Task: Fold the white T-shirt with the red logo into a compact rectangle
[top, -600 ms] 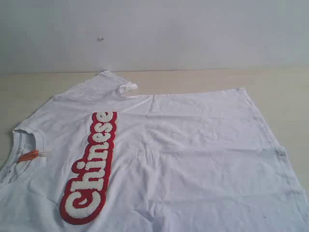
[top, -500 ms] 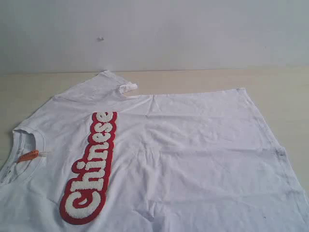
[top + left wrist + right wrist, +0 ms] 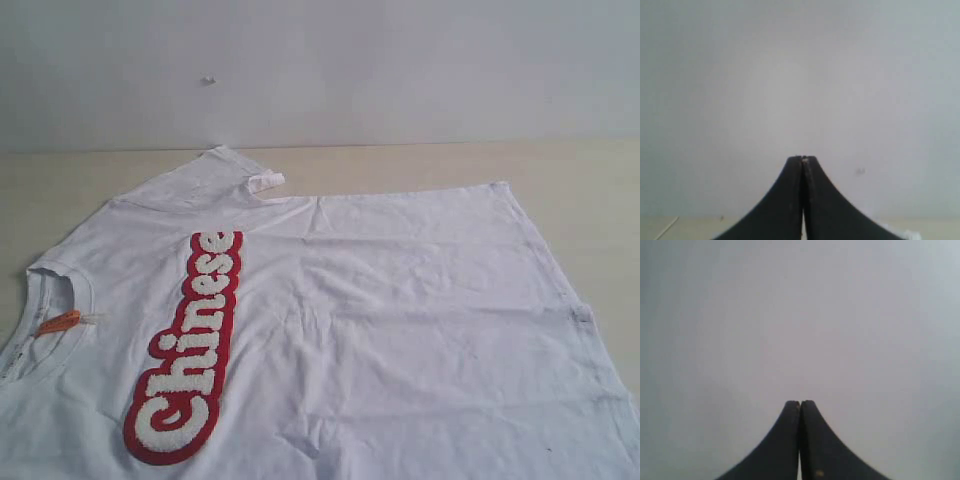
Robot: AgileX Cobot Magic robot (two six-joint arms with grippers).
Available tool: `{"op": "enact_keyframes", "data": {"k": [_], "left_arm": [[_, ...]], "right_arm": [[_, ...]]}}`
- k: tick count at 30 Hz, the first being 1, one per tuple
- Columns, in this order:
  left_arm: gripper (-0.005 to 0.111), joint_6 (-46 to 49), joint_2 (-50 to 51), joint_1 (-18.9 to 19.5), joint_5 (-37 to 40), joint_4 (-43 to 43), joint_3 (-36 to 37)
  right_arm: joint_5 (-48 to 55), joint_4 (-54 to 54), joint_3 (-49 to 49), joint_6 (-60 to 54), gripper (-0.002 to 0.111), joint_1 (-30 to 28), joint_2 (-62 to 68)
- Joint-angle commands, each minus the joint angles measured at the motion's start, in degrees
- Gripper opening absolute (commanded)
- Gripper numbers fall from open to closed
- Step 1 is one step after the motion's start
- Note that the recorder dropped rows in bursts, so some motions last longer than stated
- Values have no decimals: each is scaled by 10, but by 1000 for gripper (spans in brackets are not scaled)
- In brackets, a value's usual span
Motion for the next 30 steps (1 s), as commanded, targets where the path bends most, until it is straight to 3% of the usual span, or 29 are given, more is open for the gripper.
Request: {"op": "enact_keyframes", "data": {"k": [1, 5, 8, 13, 17, 21, 26, 30], "left_arm": [[0, -102, -2, 3, -158, 4, 0], [0, -208, -2, 3, -291, 7, 0], [0, -220, -2, 3, -346, 5, -16], [0, -204, -2, 3, -355, 3, -95], [0, -109, 3, 3, -344, 3, -165], [0, -77, 33, 3, -266, 3, -245], [0, -77, 106, 3, -48, 3, -390], [0, -77, 184, 3, 56, 3, -496]], "right_arm": [[-136, 22, 2, 56, 0, 1, -3], [-229, 22, 2, 193, 0, 1, -3], [-321, 22, 2, 226, 0, 1, -3], [-333, 22, -48, 227, 0, 1, -3], [-273, 22, -114, 204, 0, 1, -3], [-176, 32, -192, 170, 0, 1, -3], [-75, 34, -303, 114, 0, 1, 21], [9, 34, -388, 87, 0, 1, 75]]}}
